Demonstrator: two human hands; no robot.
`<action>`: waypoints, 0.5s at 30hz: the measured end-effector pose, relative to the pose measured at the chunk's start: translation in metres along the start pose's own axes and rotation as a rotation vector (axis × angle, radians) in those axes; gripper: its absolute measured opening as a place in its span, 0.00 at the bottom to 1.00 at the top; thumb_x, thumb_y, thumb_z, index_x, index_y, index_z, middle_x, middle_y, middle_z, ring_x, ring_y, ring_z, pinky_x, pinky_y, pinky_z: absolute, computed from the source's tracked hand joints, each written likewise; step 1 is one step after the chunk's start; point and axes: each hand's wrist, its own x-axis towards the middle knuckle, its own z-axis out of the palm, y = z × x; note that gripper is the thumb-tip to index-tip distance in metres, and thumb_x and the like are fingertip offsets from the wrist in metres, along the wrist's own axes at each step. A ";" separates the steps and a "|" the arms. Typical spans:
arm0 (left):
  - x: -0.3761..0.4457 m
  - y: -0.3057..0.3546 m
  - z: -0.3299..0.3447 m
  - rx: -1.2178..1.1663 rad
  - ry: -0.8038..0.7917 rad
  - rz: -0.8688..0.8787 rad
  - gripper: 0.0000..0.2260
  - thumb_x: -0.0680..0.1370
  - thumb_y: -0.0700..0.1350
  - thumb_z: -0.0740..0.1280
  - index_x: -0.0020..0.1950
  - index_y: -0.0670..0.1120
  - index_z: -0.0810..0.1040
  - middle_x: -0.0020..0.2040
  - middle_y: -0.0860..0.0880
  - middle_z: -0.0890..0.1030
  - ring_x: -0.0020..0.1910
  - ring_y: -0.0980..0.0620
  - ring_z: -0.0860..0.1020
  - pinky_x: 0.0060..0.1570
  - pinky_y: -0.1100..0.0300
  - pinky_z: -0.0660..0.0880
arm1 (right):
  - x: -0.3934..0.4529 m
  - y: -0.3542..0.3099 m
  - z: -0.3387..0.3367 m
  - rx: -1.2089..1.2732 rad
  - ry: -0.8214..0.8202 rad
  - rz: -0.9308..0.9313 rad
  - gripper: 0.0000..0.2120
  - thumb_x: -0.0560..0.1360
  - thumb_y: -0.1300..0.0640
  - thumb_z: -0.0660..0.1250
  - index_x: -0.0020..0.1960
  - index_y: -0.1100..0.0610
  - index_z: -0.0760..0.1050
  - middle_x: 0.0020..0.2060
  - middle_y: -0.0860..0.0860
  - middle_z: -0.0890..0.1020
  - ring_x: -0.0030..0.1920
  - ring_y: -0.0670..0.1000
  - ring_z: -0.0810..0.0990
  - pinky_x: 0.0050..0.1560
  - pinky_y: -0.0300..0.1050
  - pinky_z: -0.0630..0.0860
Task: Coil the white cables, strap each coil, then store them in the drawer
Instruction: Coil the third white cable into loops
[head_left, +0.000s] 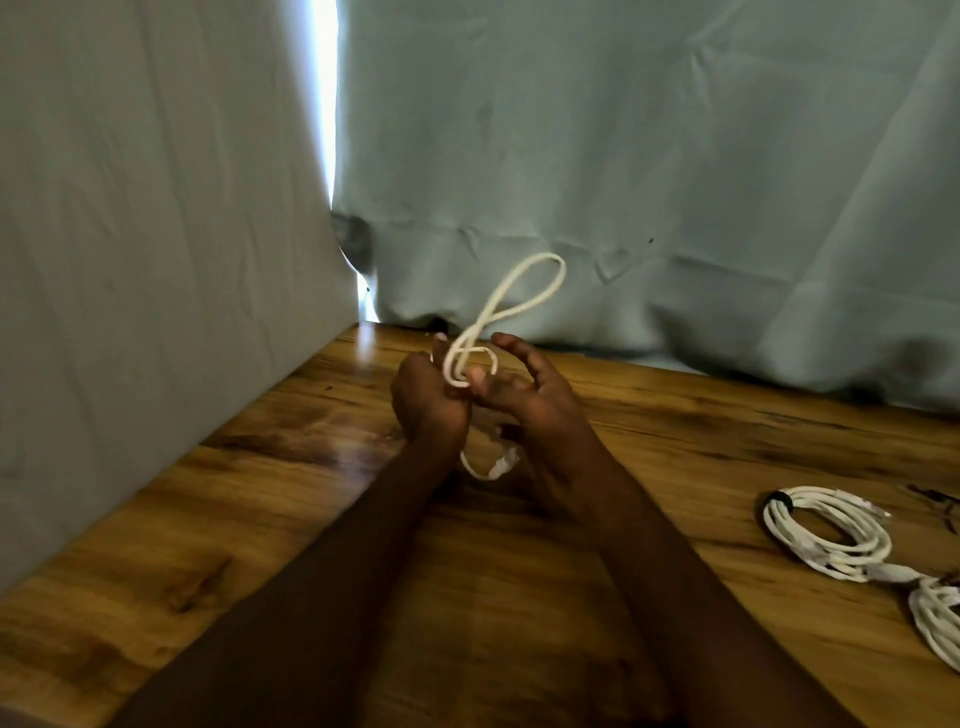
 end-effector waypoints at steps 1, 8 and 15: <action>0.000 0.003 0.001 0.115 0.021 0.009 0.22 0.83 0.57 0.62 0.54 0.38 0.82 0.53 0.36 0.83 0.57 0.35 0.80 0.52 0.49 0.73 | 0.000 -0.001 -0.003 0.110 -0.016 0.064 0.21 0.76 0.60 0.74 0.68 0.53 0.75 0.48 0.53 0.86 0.44 0.49 0.85 0.35 0.41 0.76; 0.008 0.013 -0.007 0.261 0.087 0.199 0.25 0.85 0.58 0.56 0.54 0.40 0.83 0.52 0.36 0.84 0.55 0.34 0.79 0.51 0.48 0.70 | 0.002 -0.015 -0.020 0.524 -0.031 0.212 0.08 0.80 0.63 0.64 0.56 0.55 0.79 0.42 0.50 0.85 0.48 0.53 0.84 0.59 0.53 0.79; 0.018 0.011 -0.017 0.168 0.047 0.394 0.20 0.84 0.59 0.60 0.43 0.47 0.78 0.39 0.43 0.81 0.44 0.40 0.79 0.42 0.50 0.72 | -0.002 -0.038 -0.047 0.916 -0.157 0.101 0.15 0.69 0.65 0.72 0.55 0.62 0.76 0.51 0.66 0.82 0.32 0.46 0.79 0.32 0.37 0.75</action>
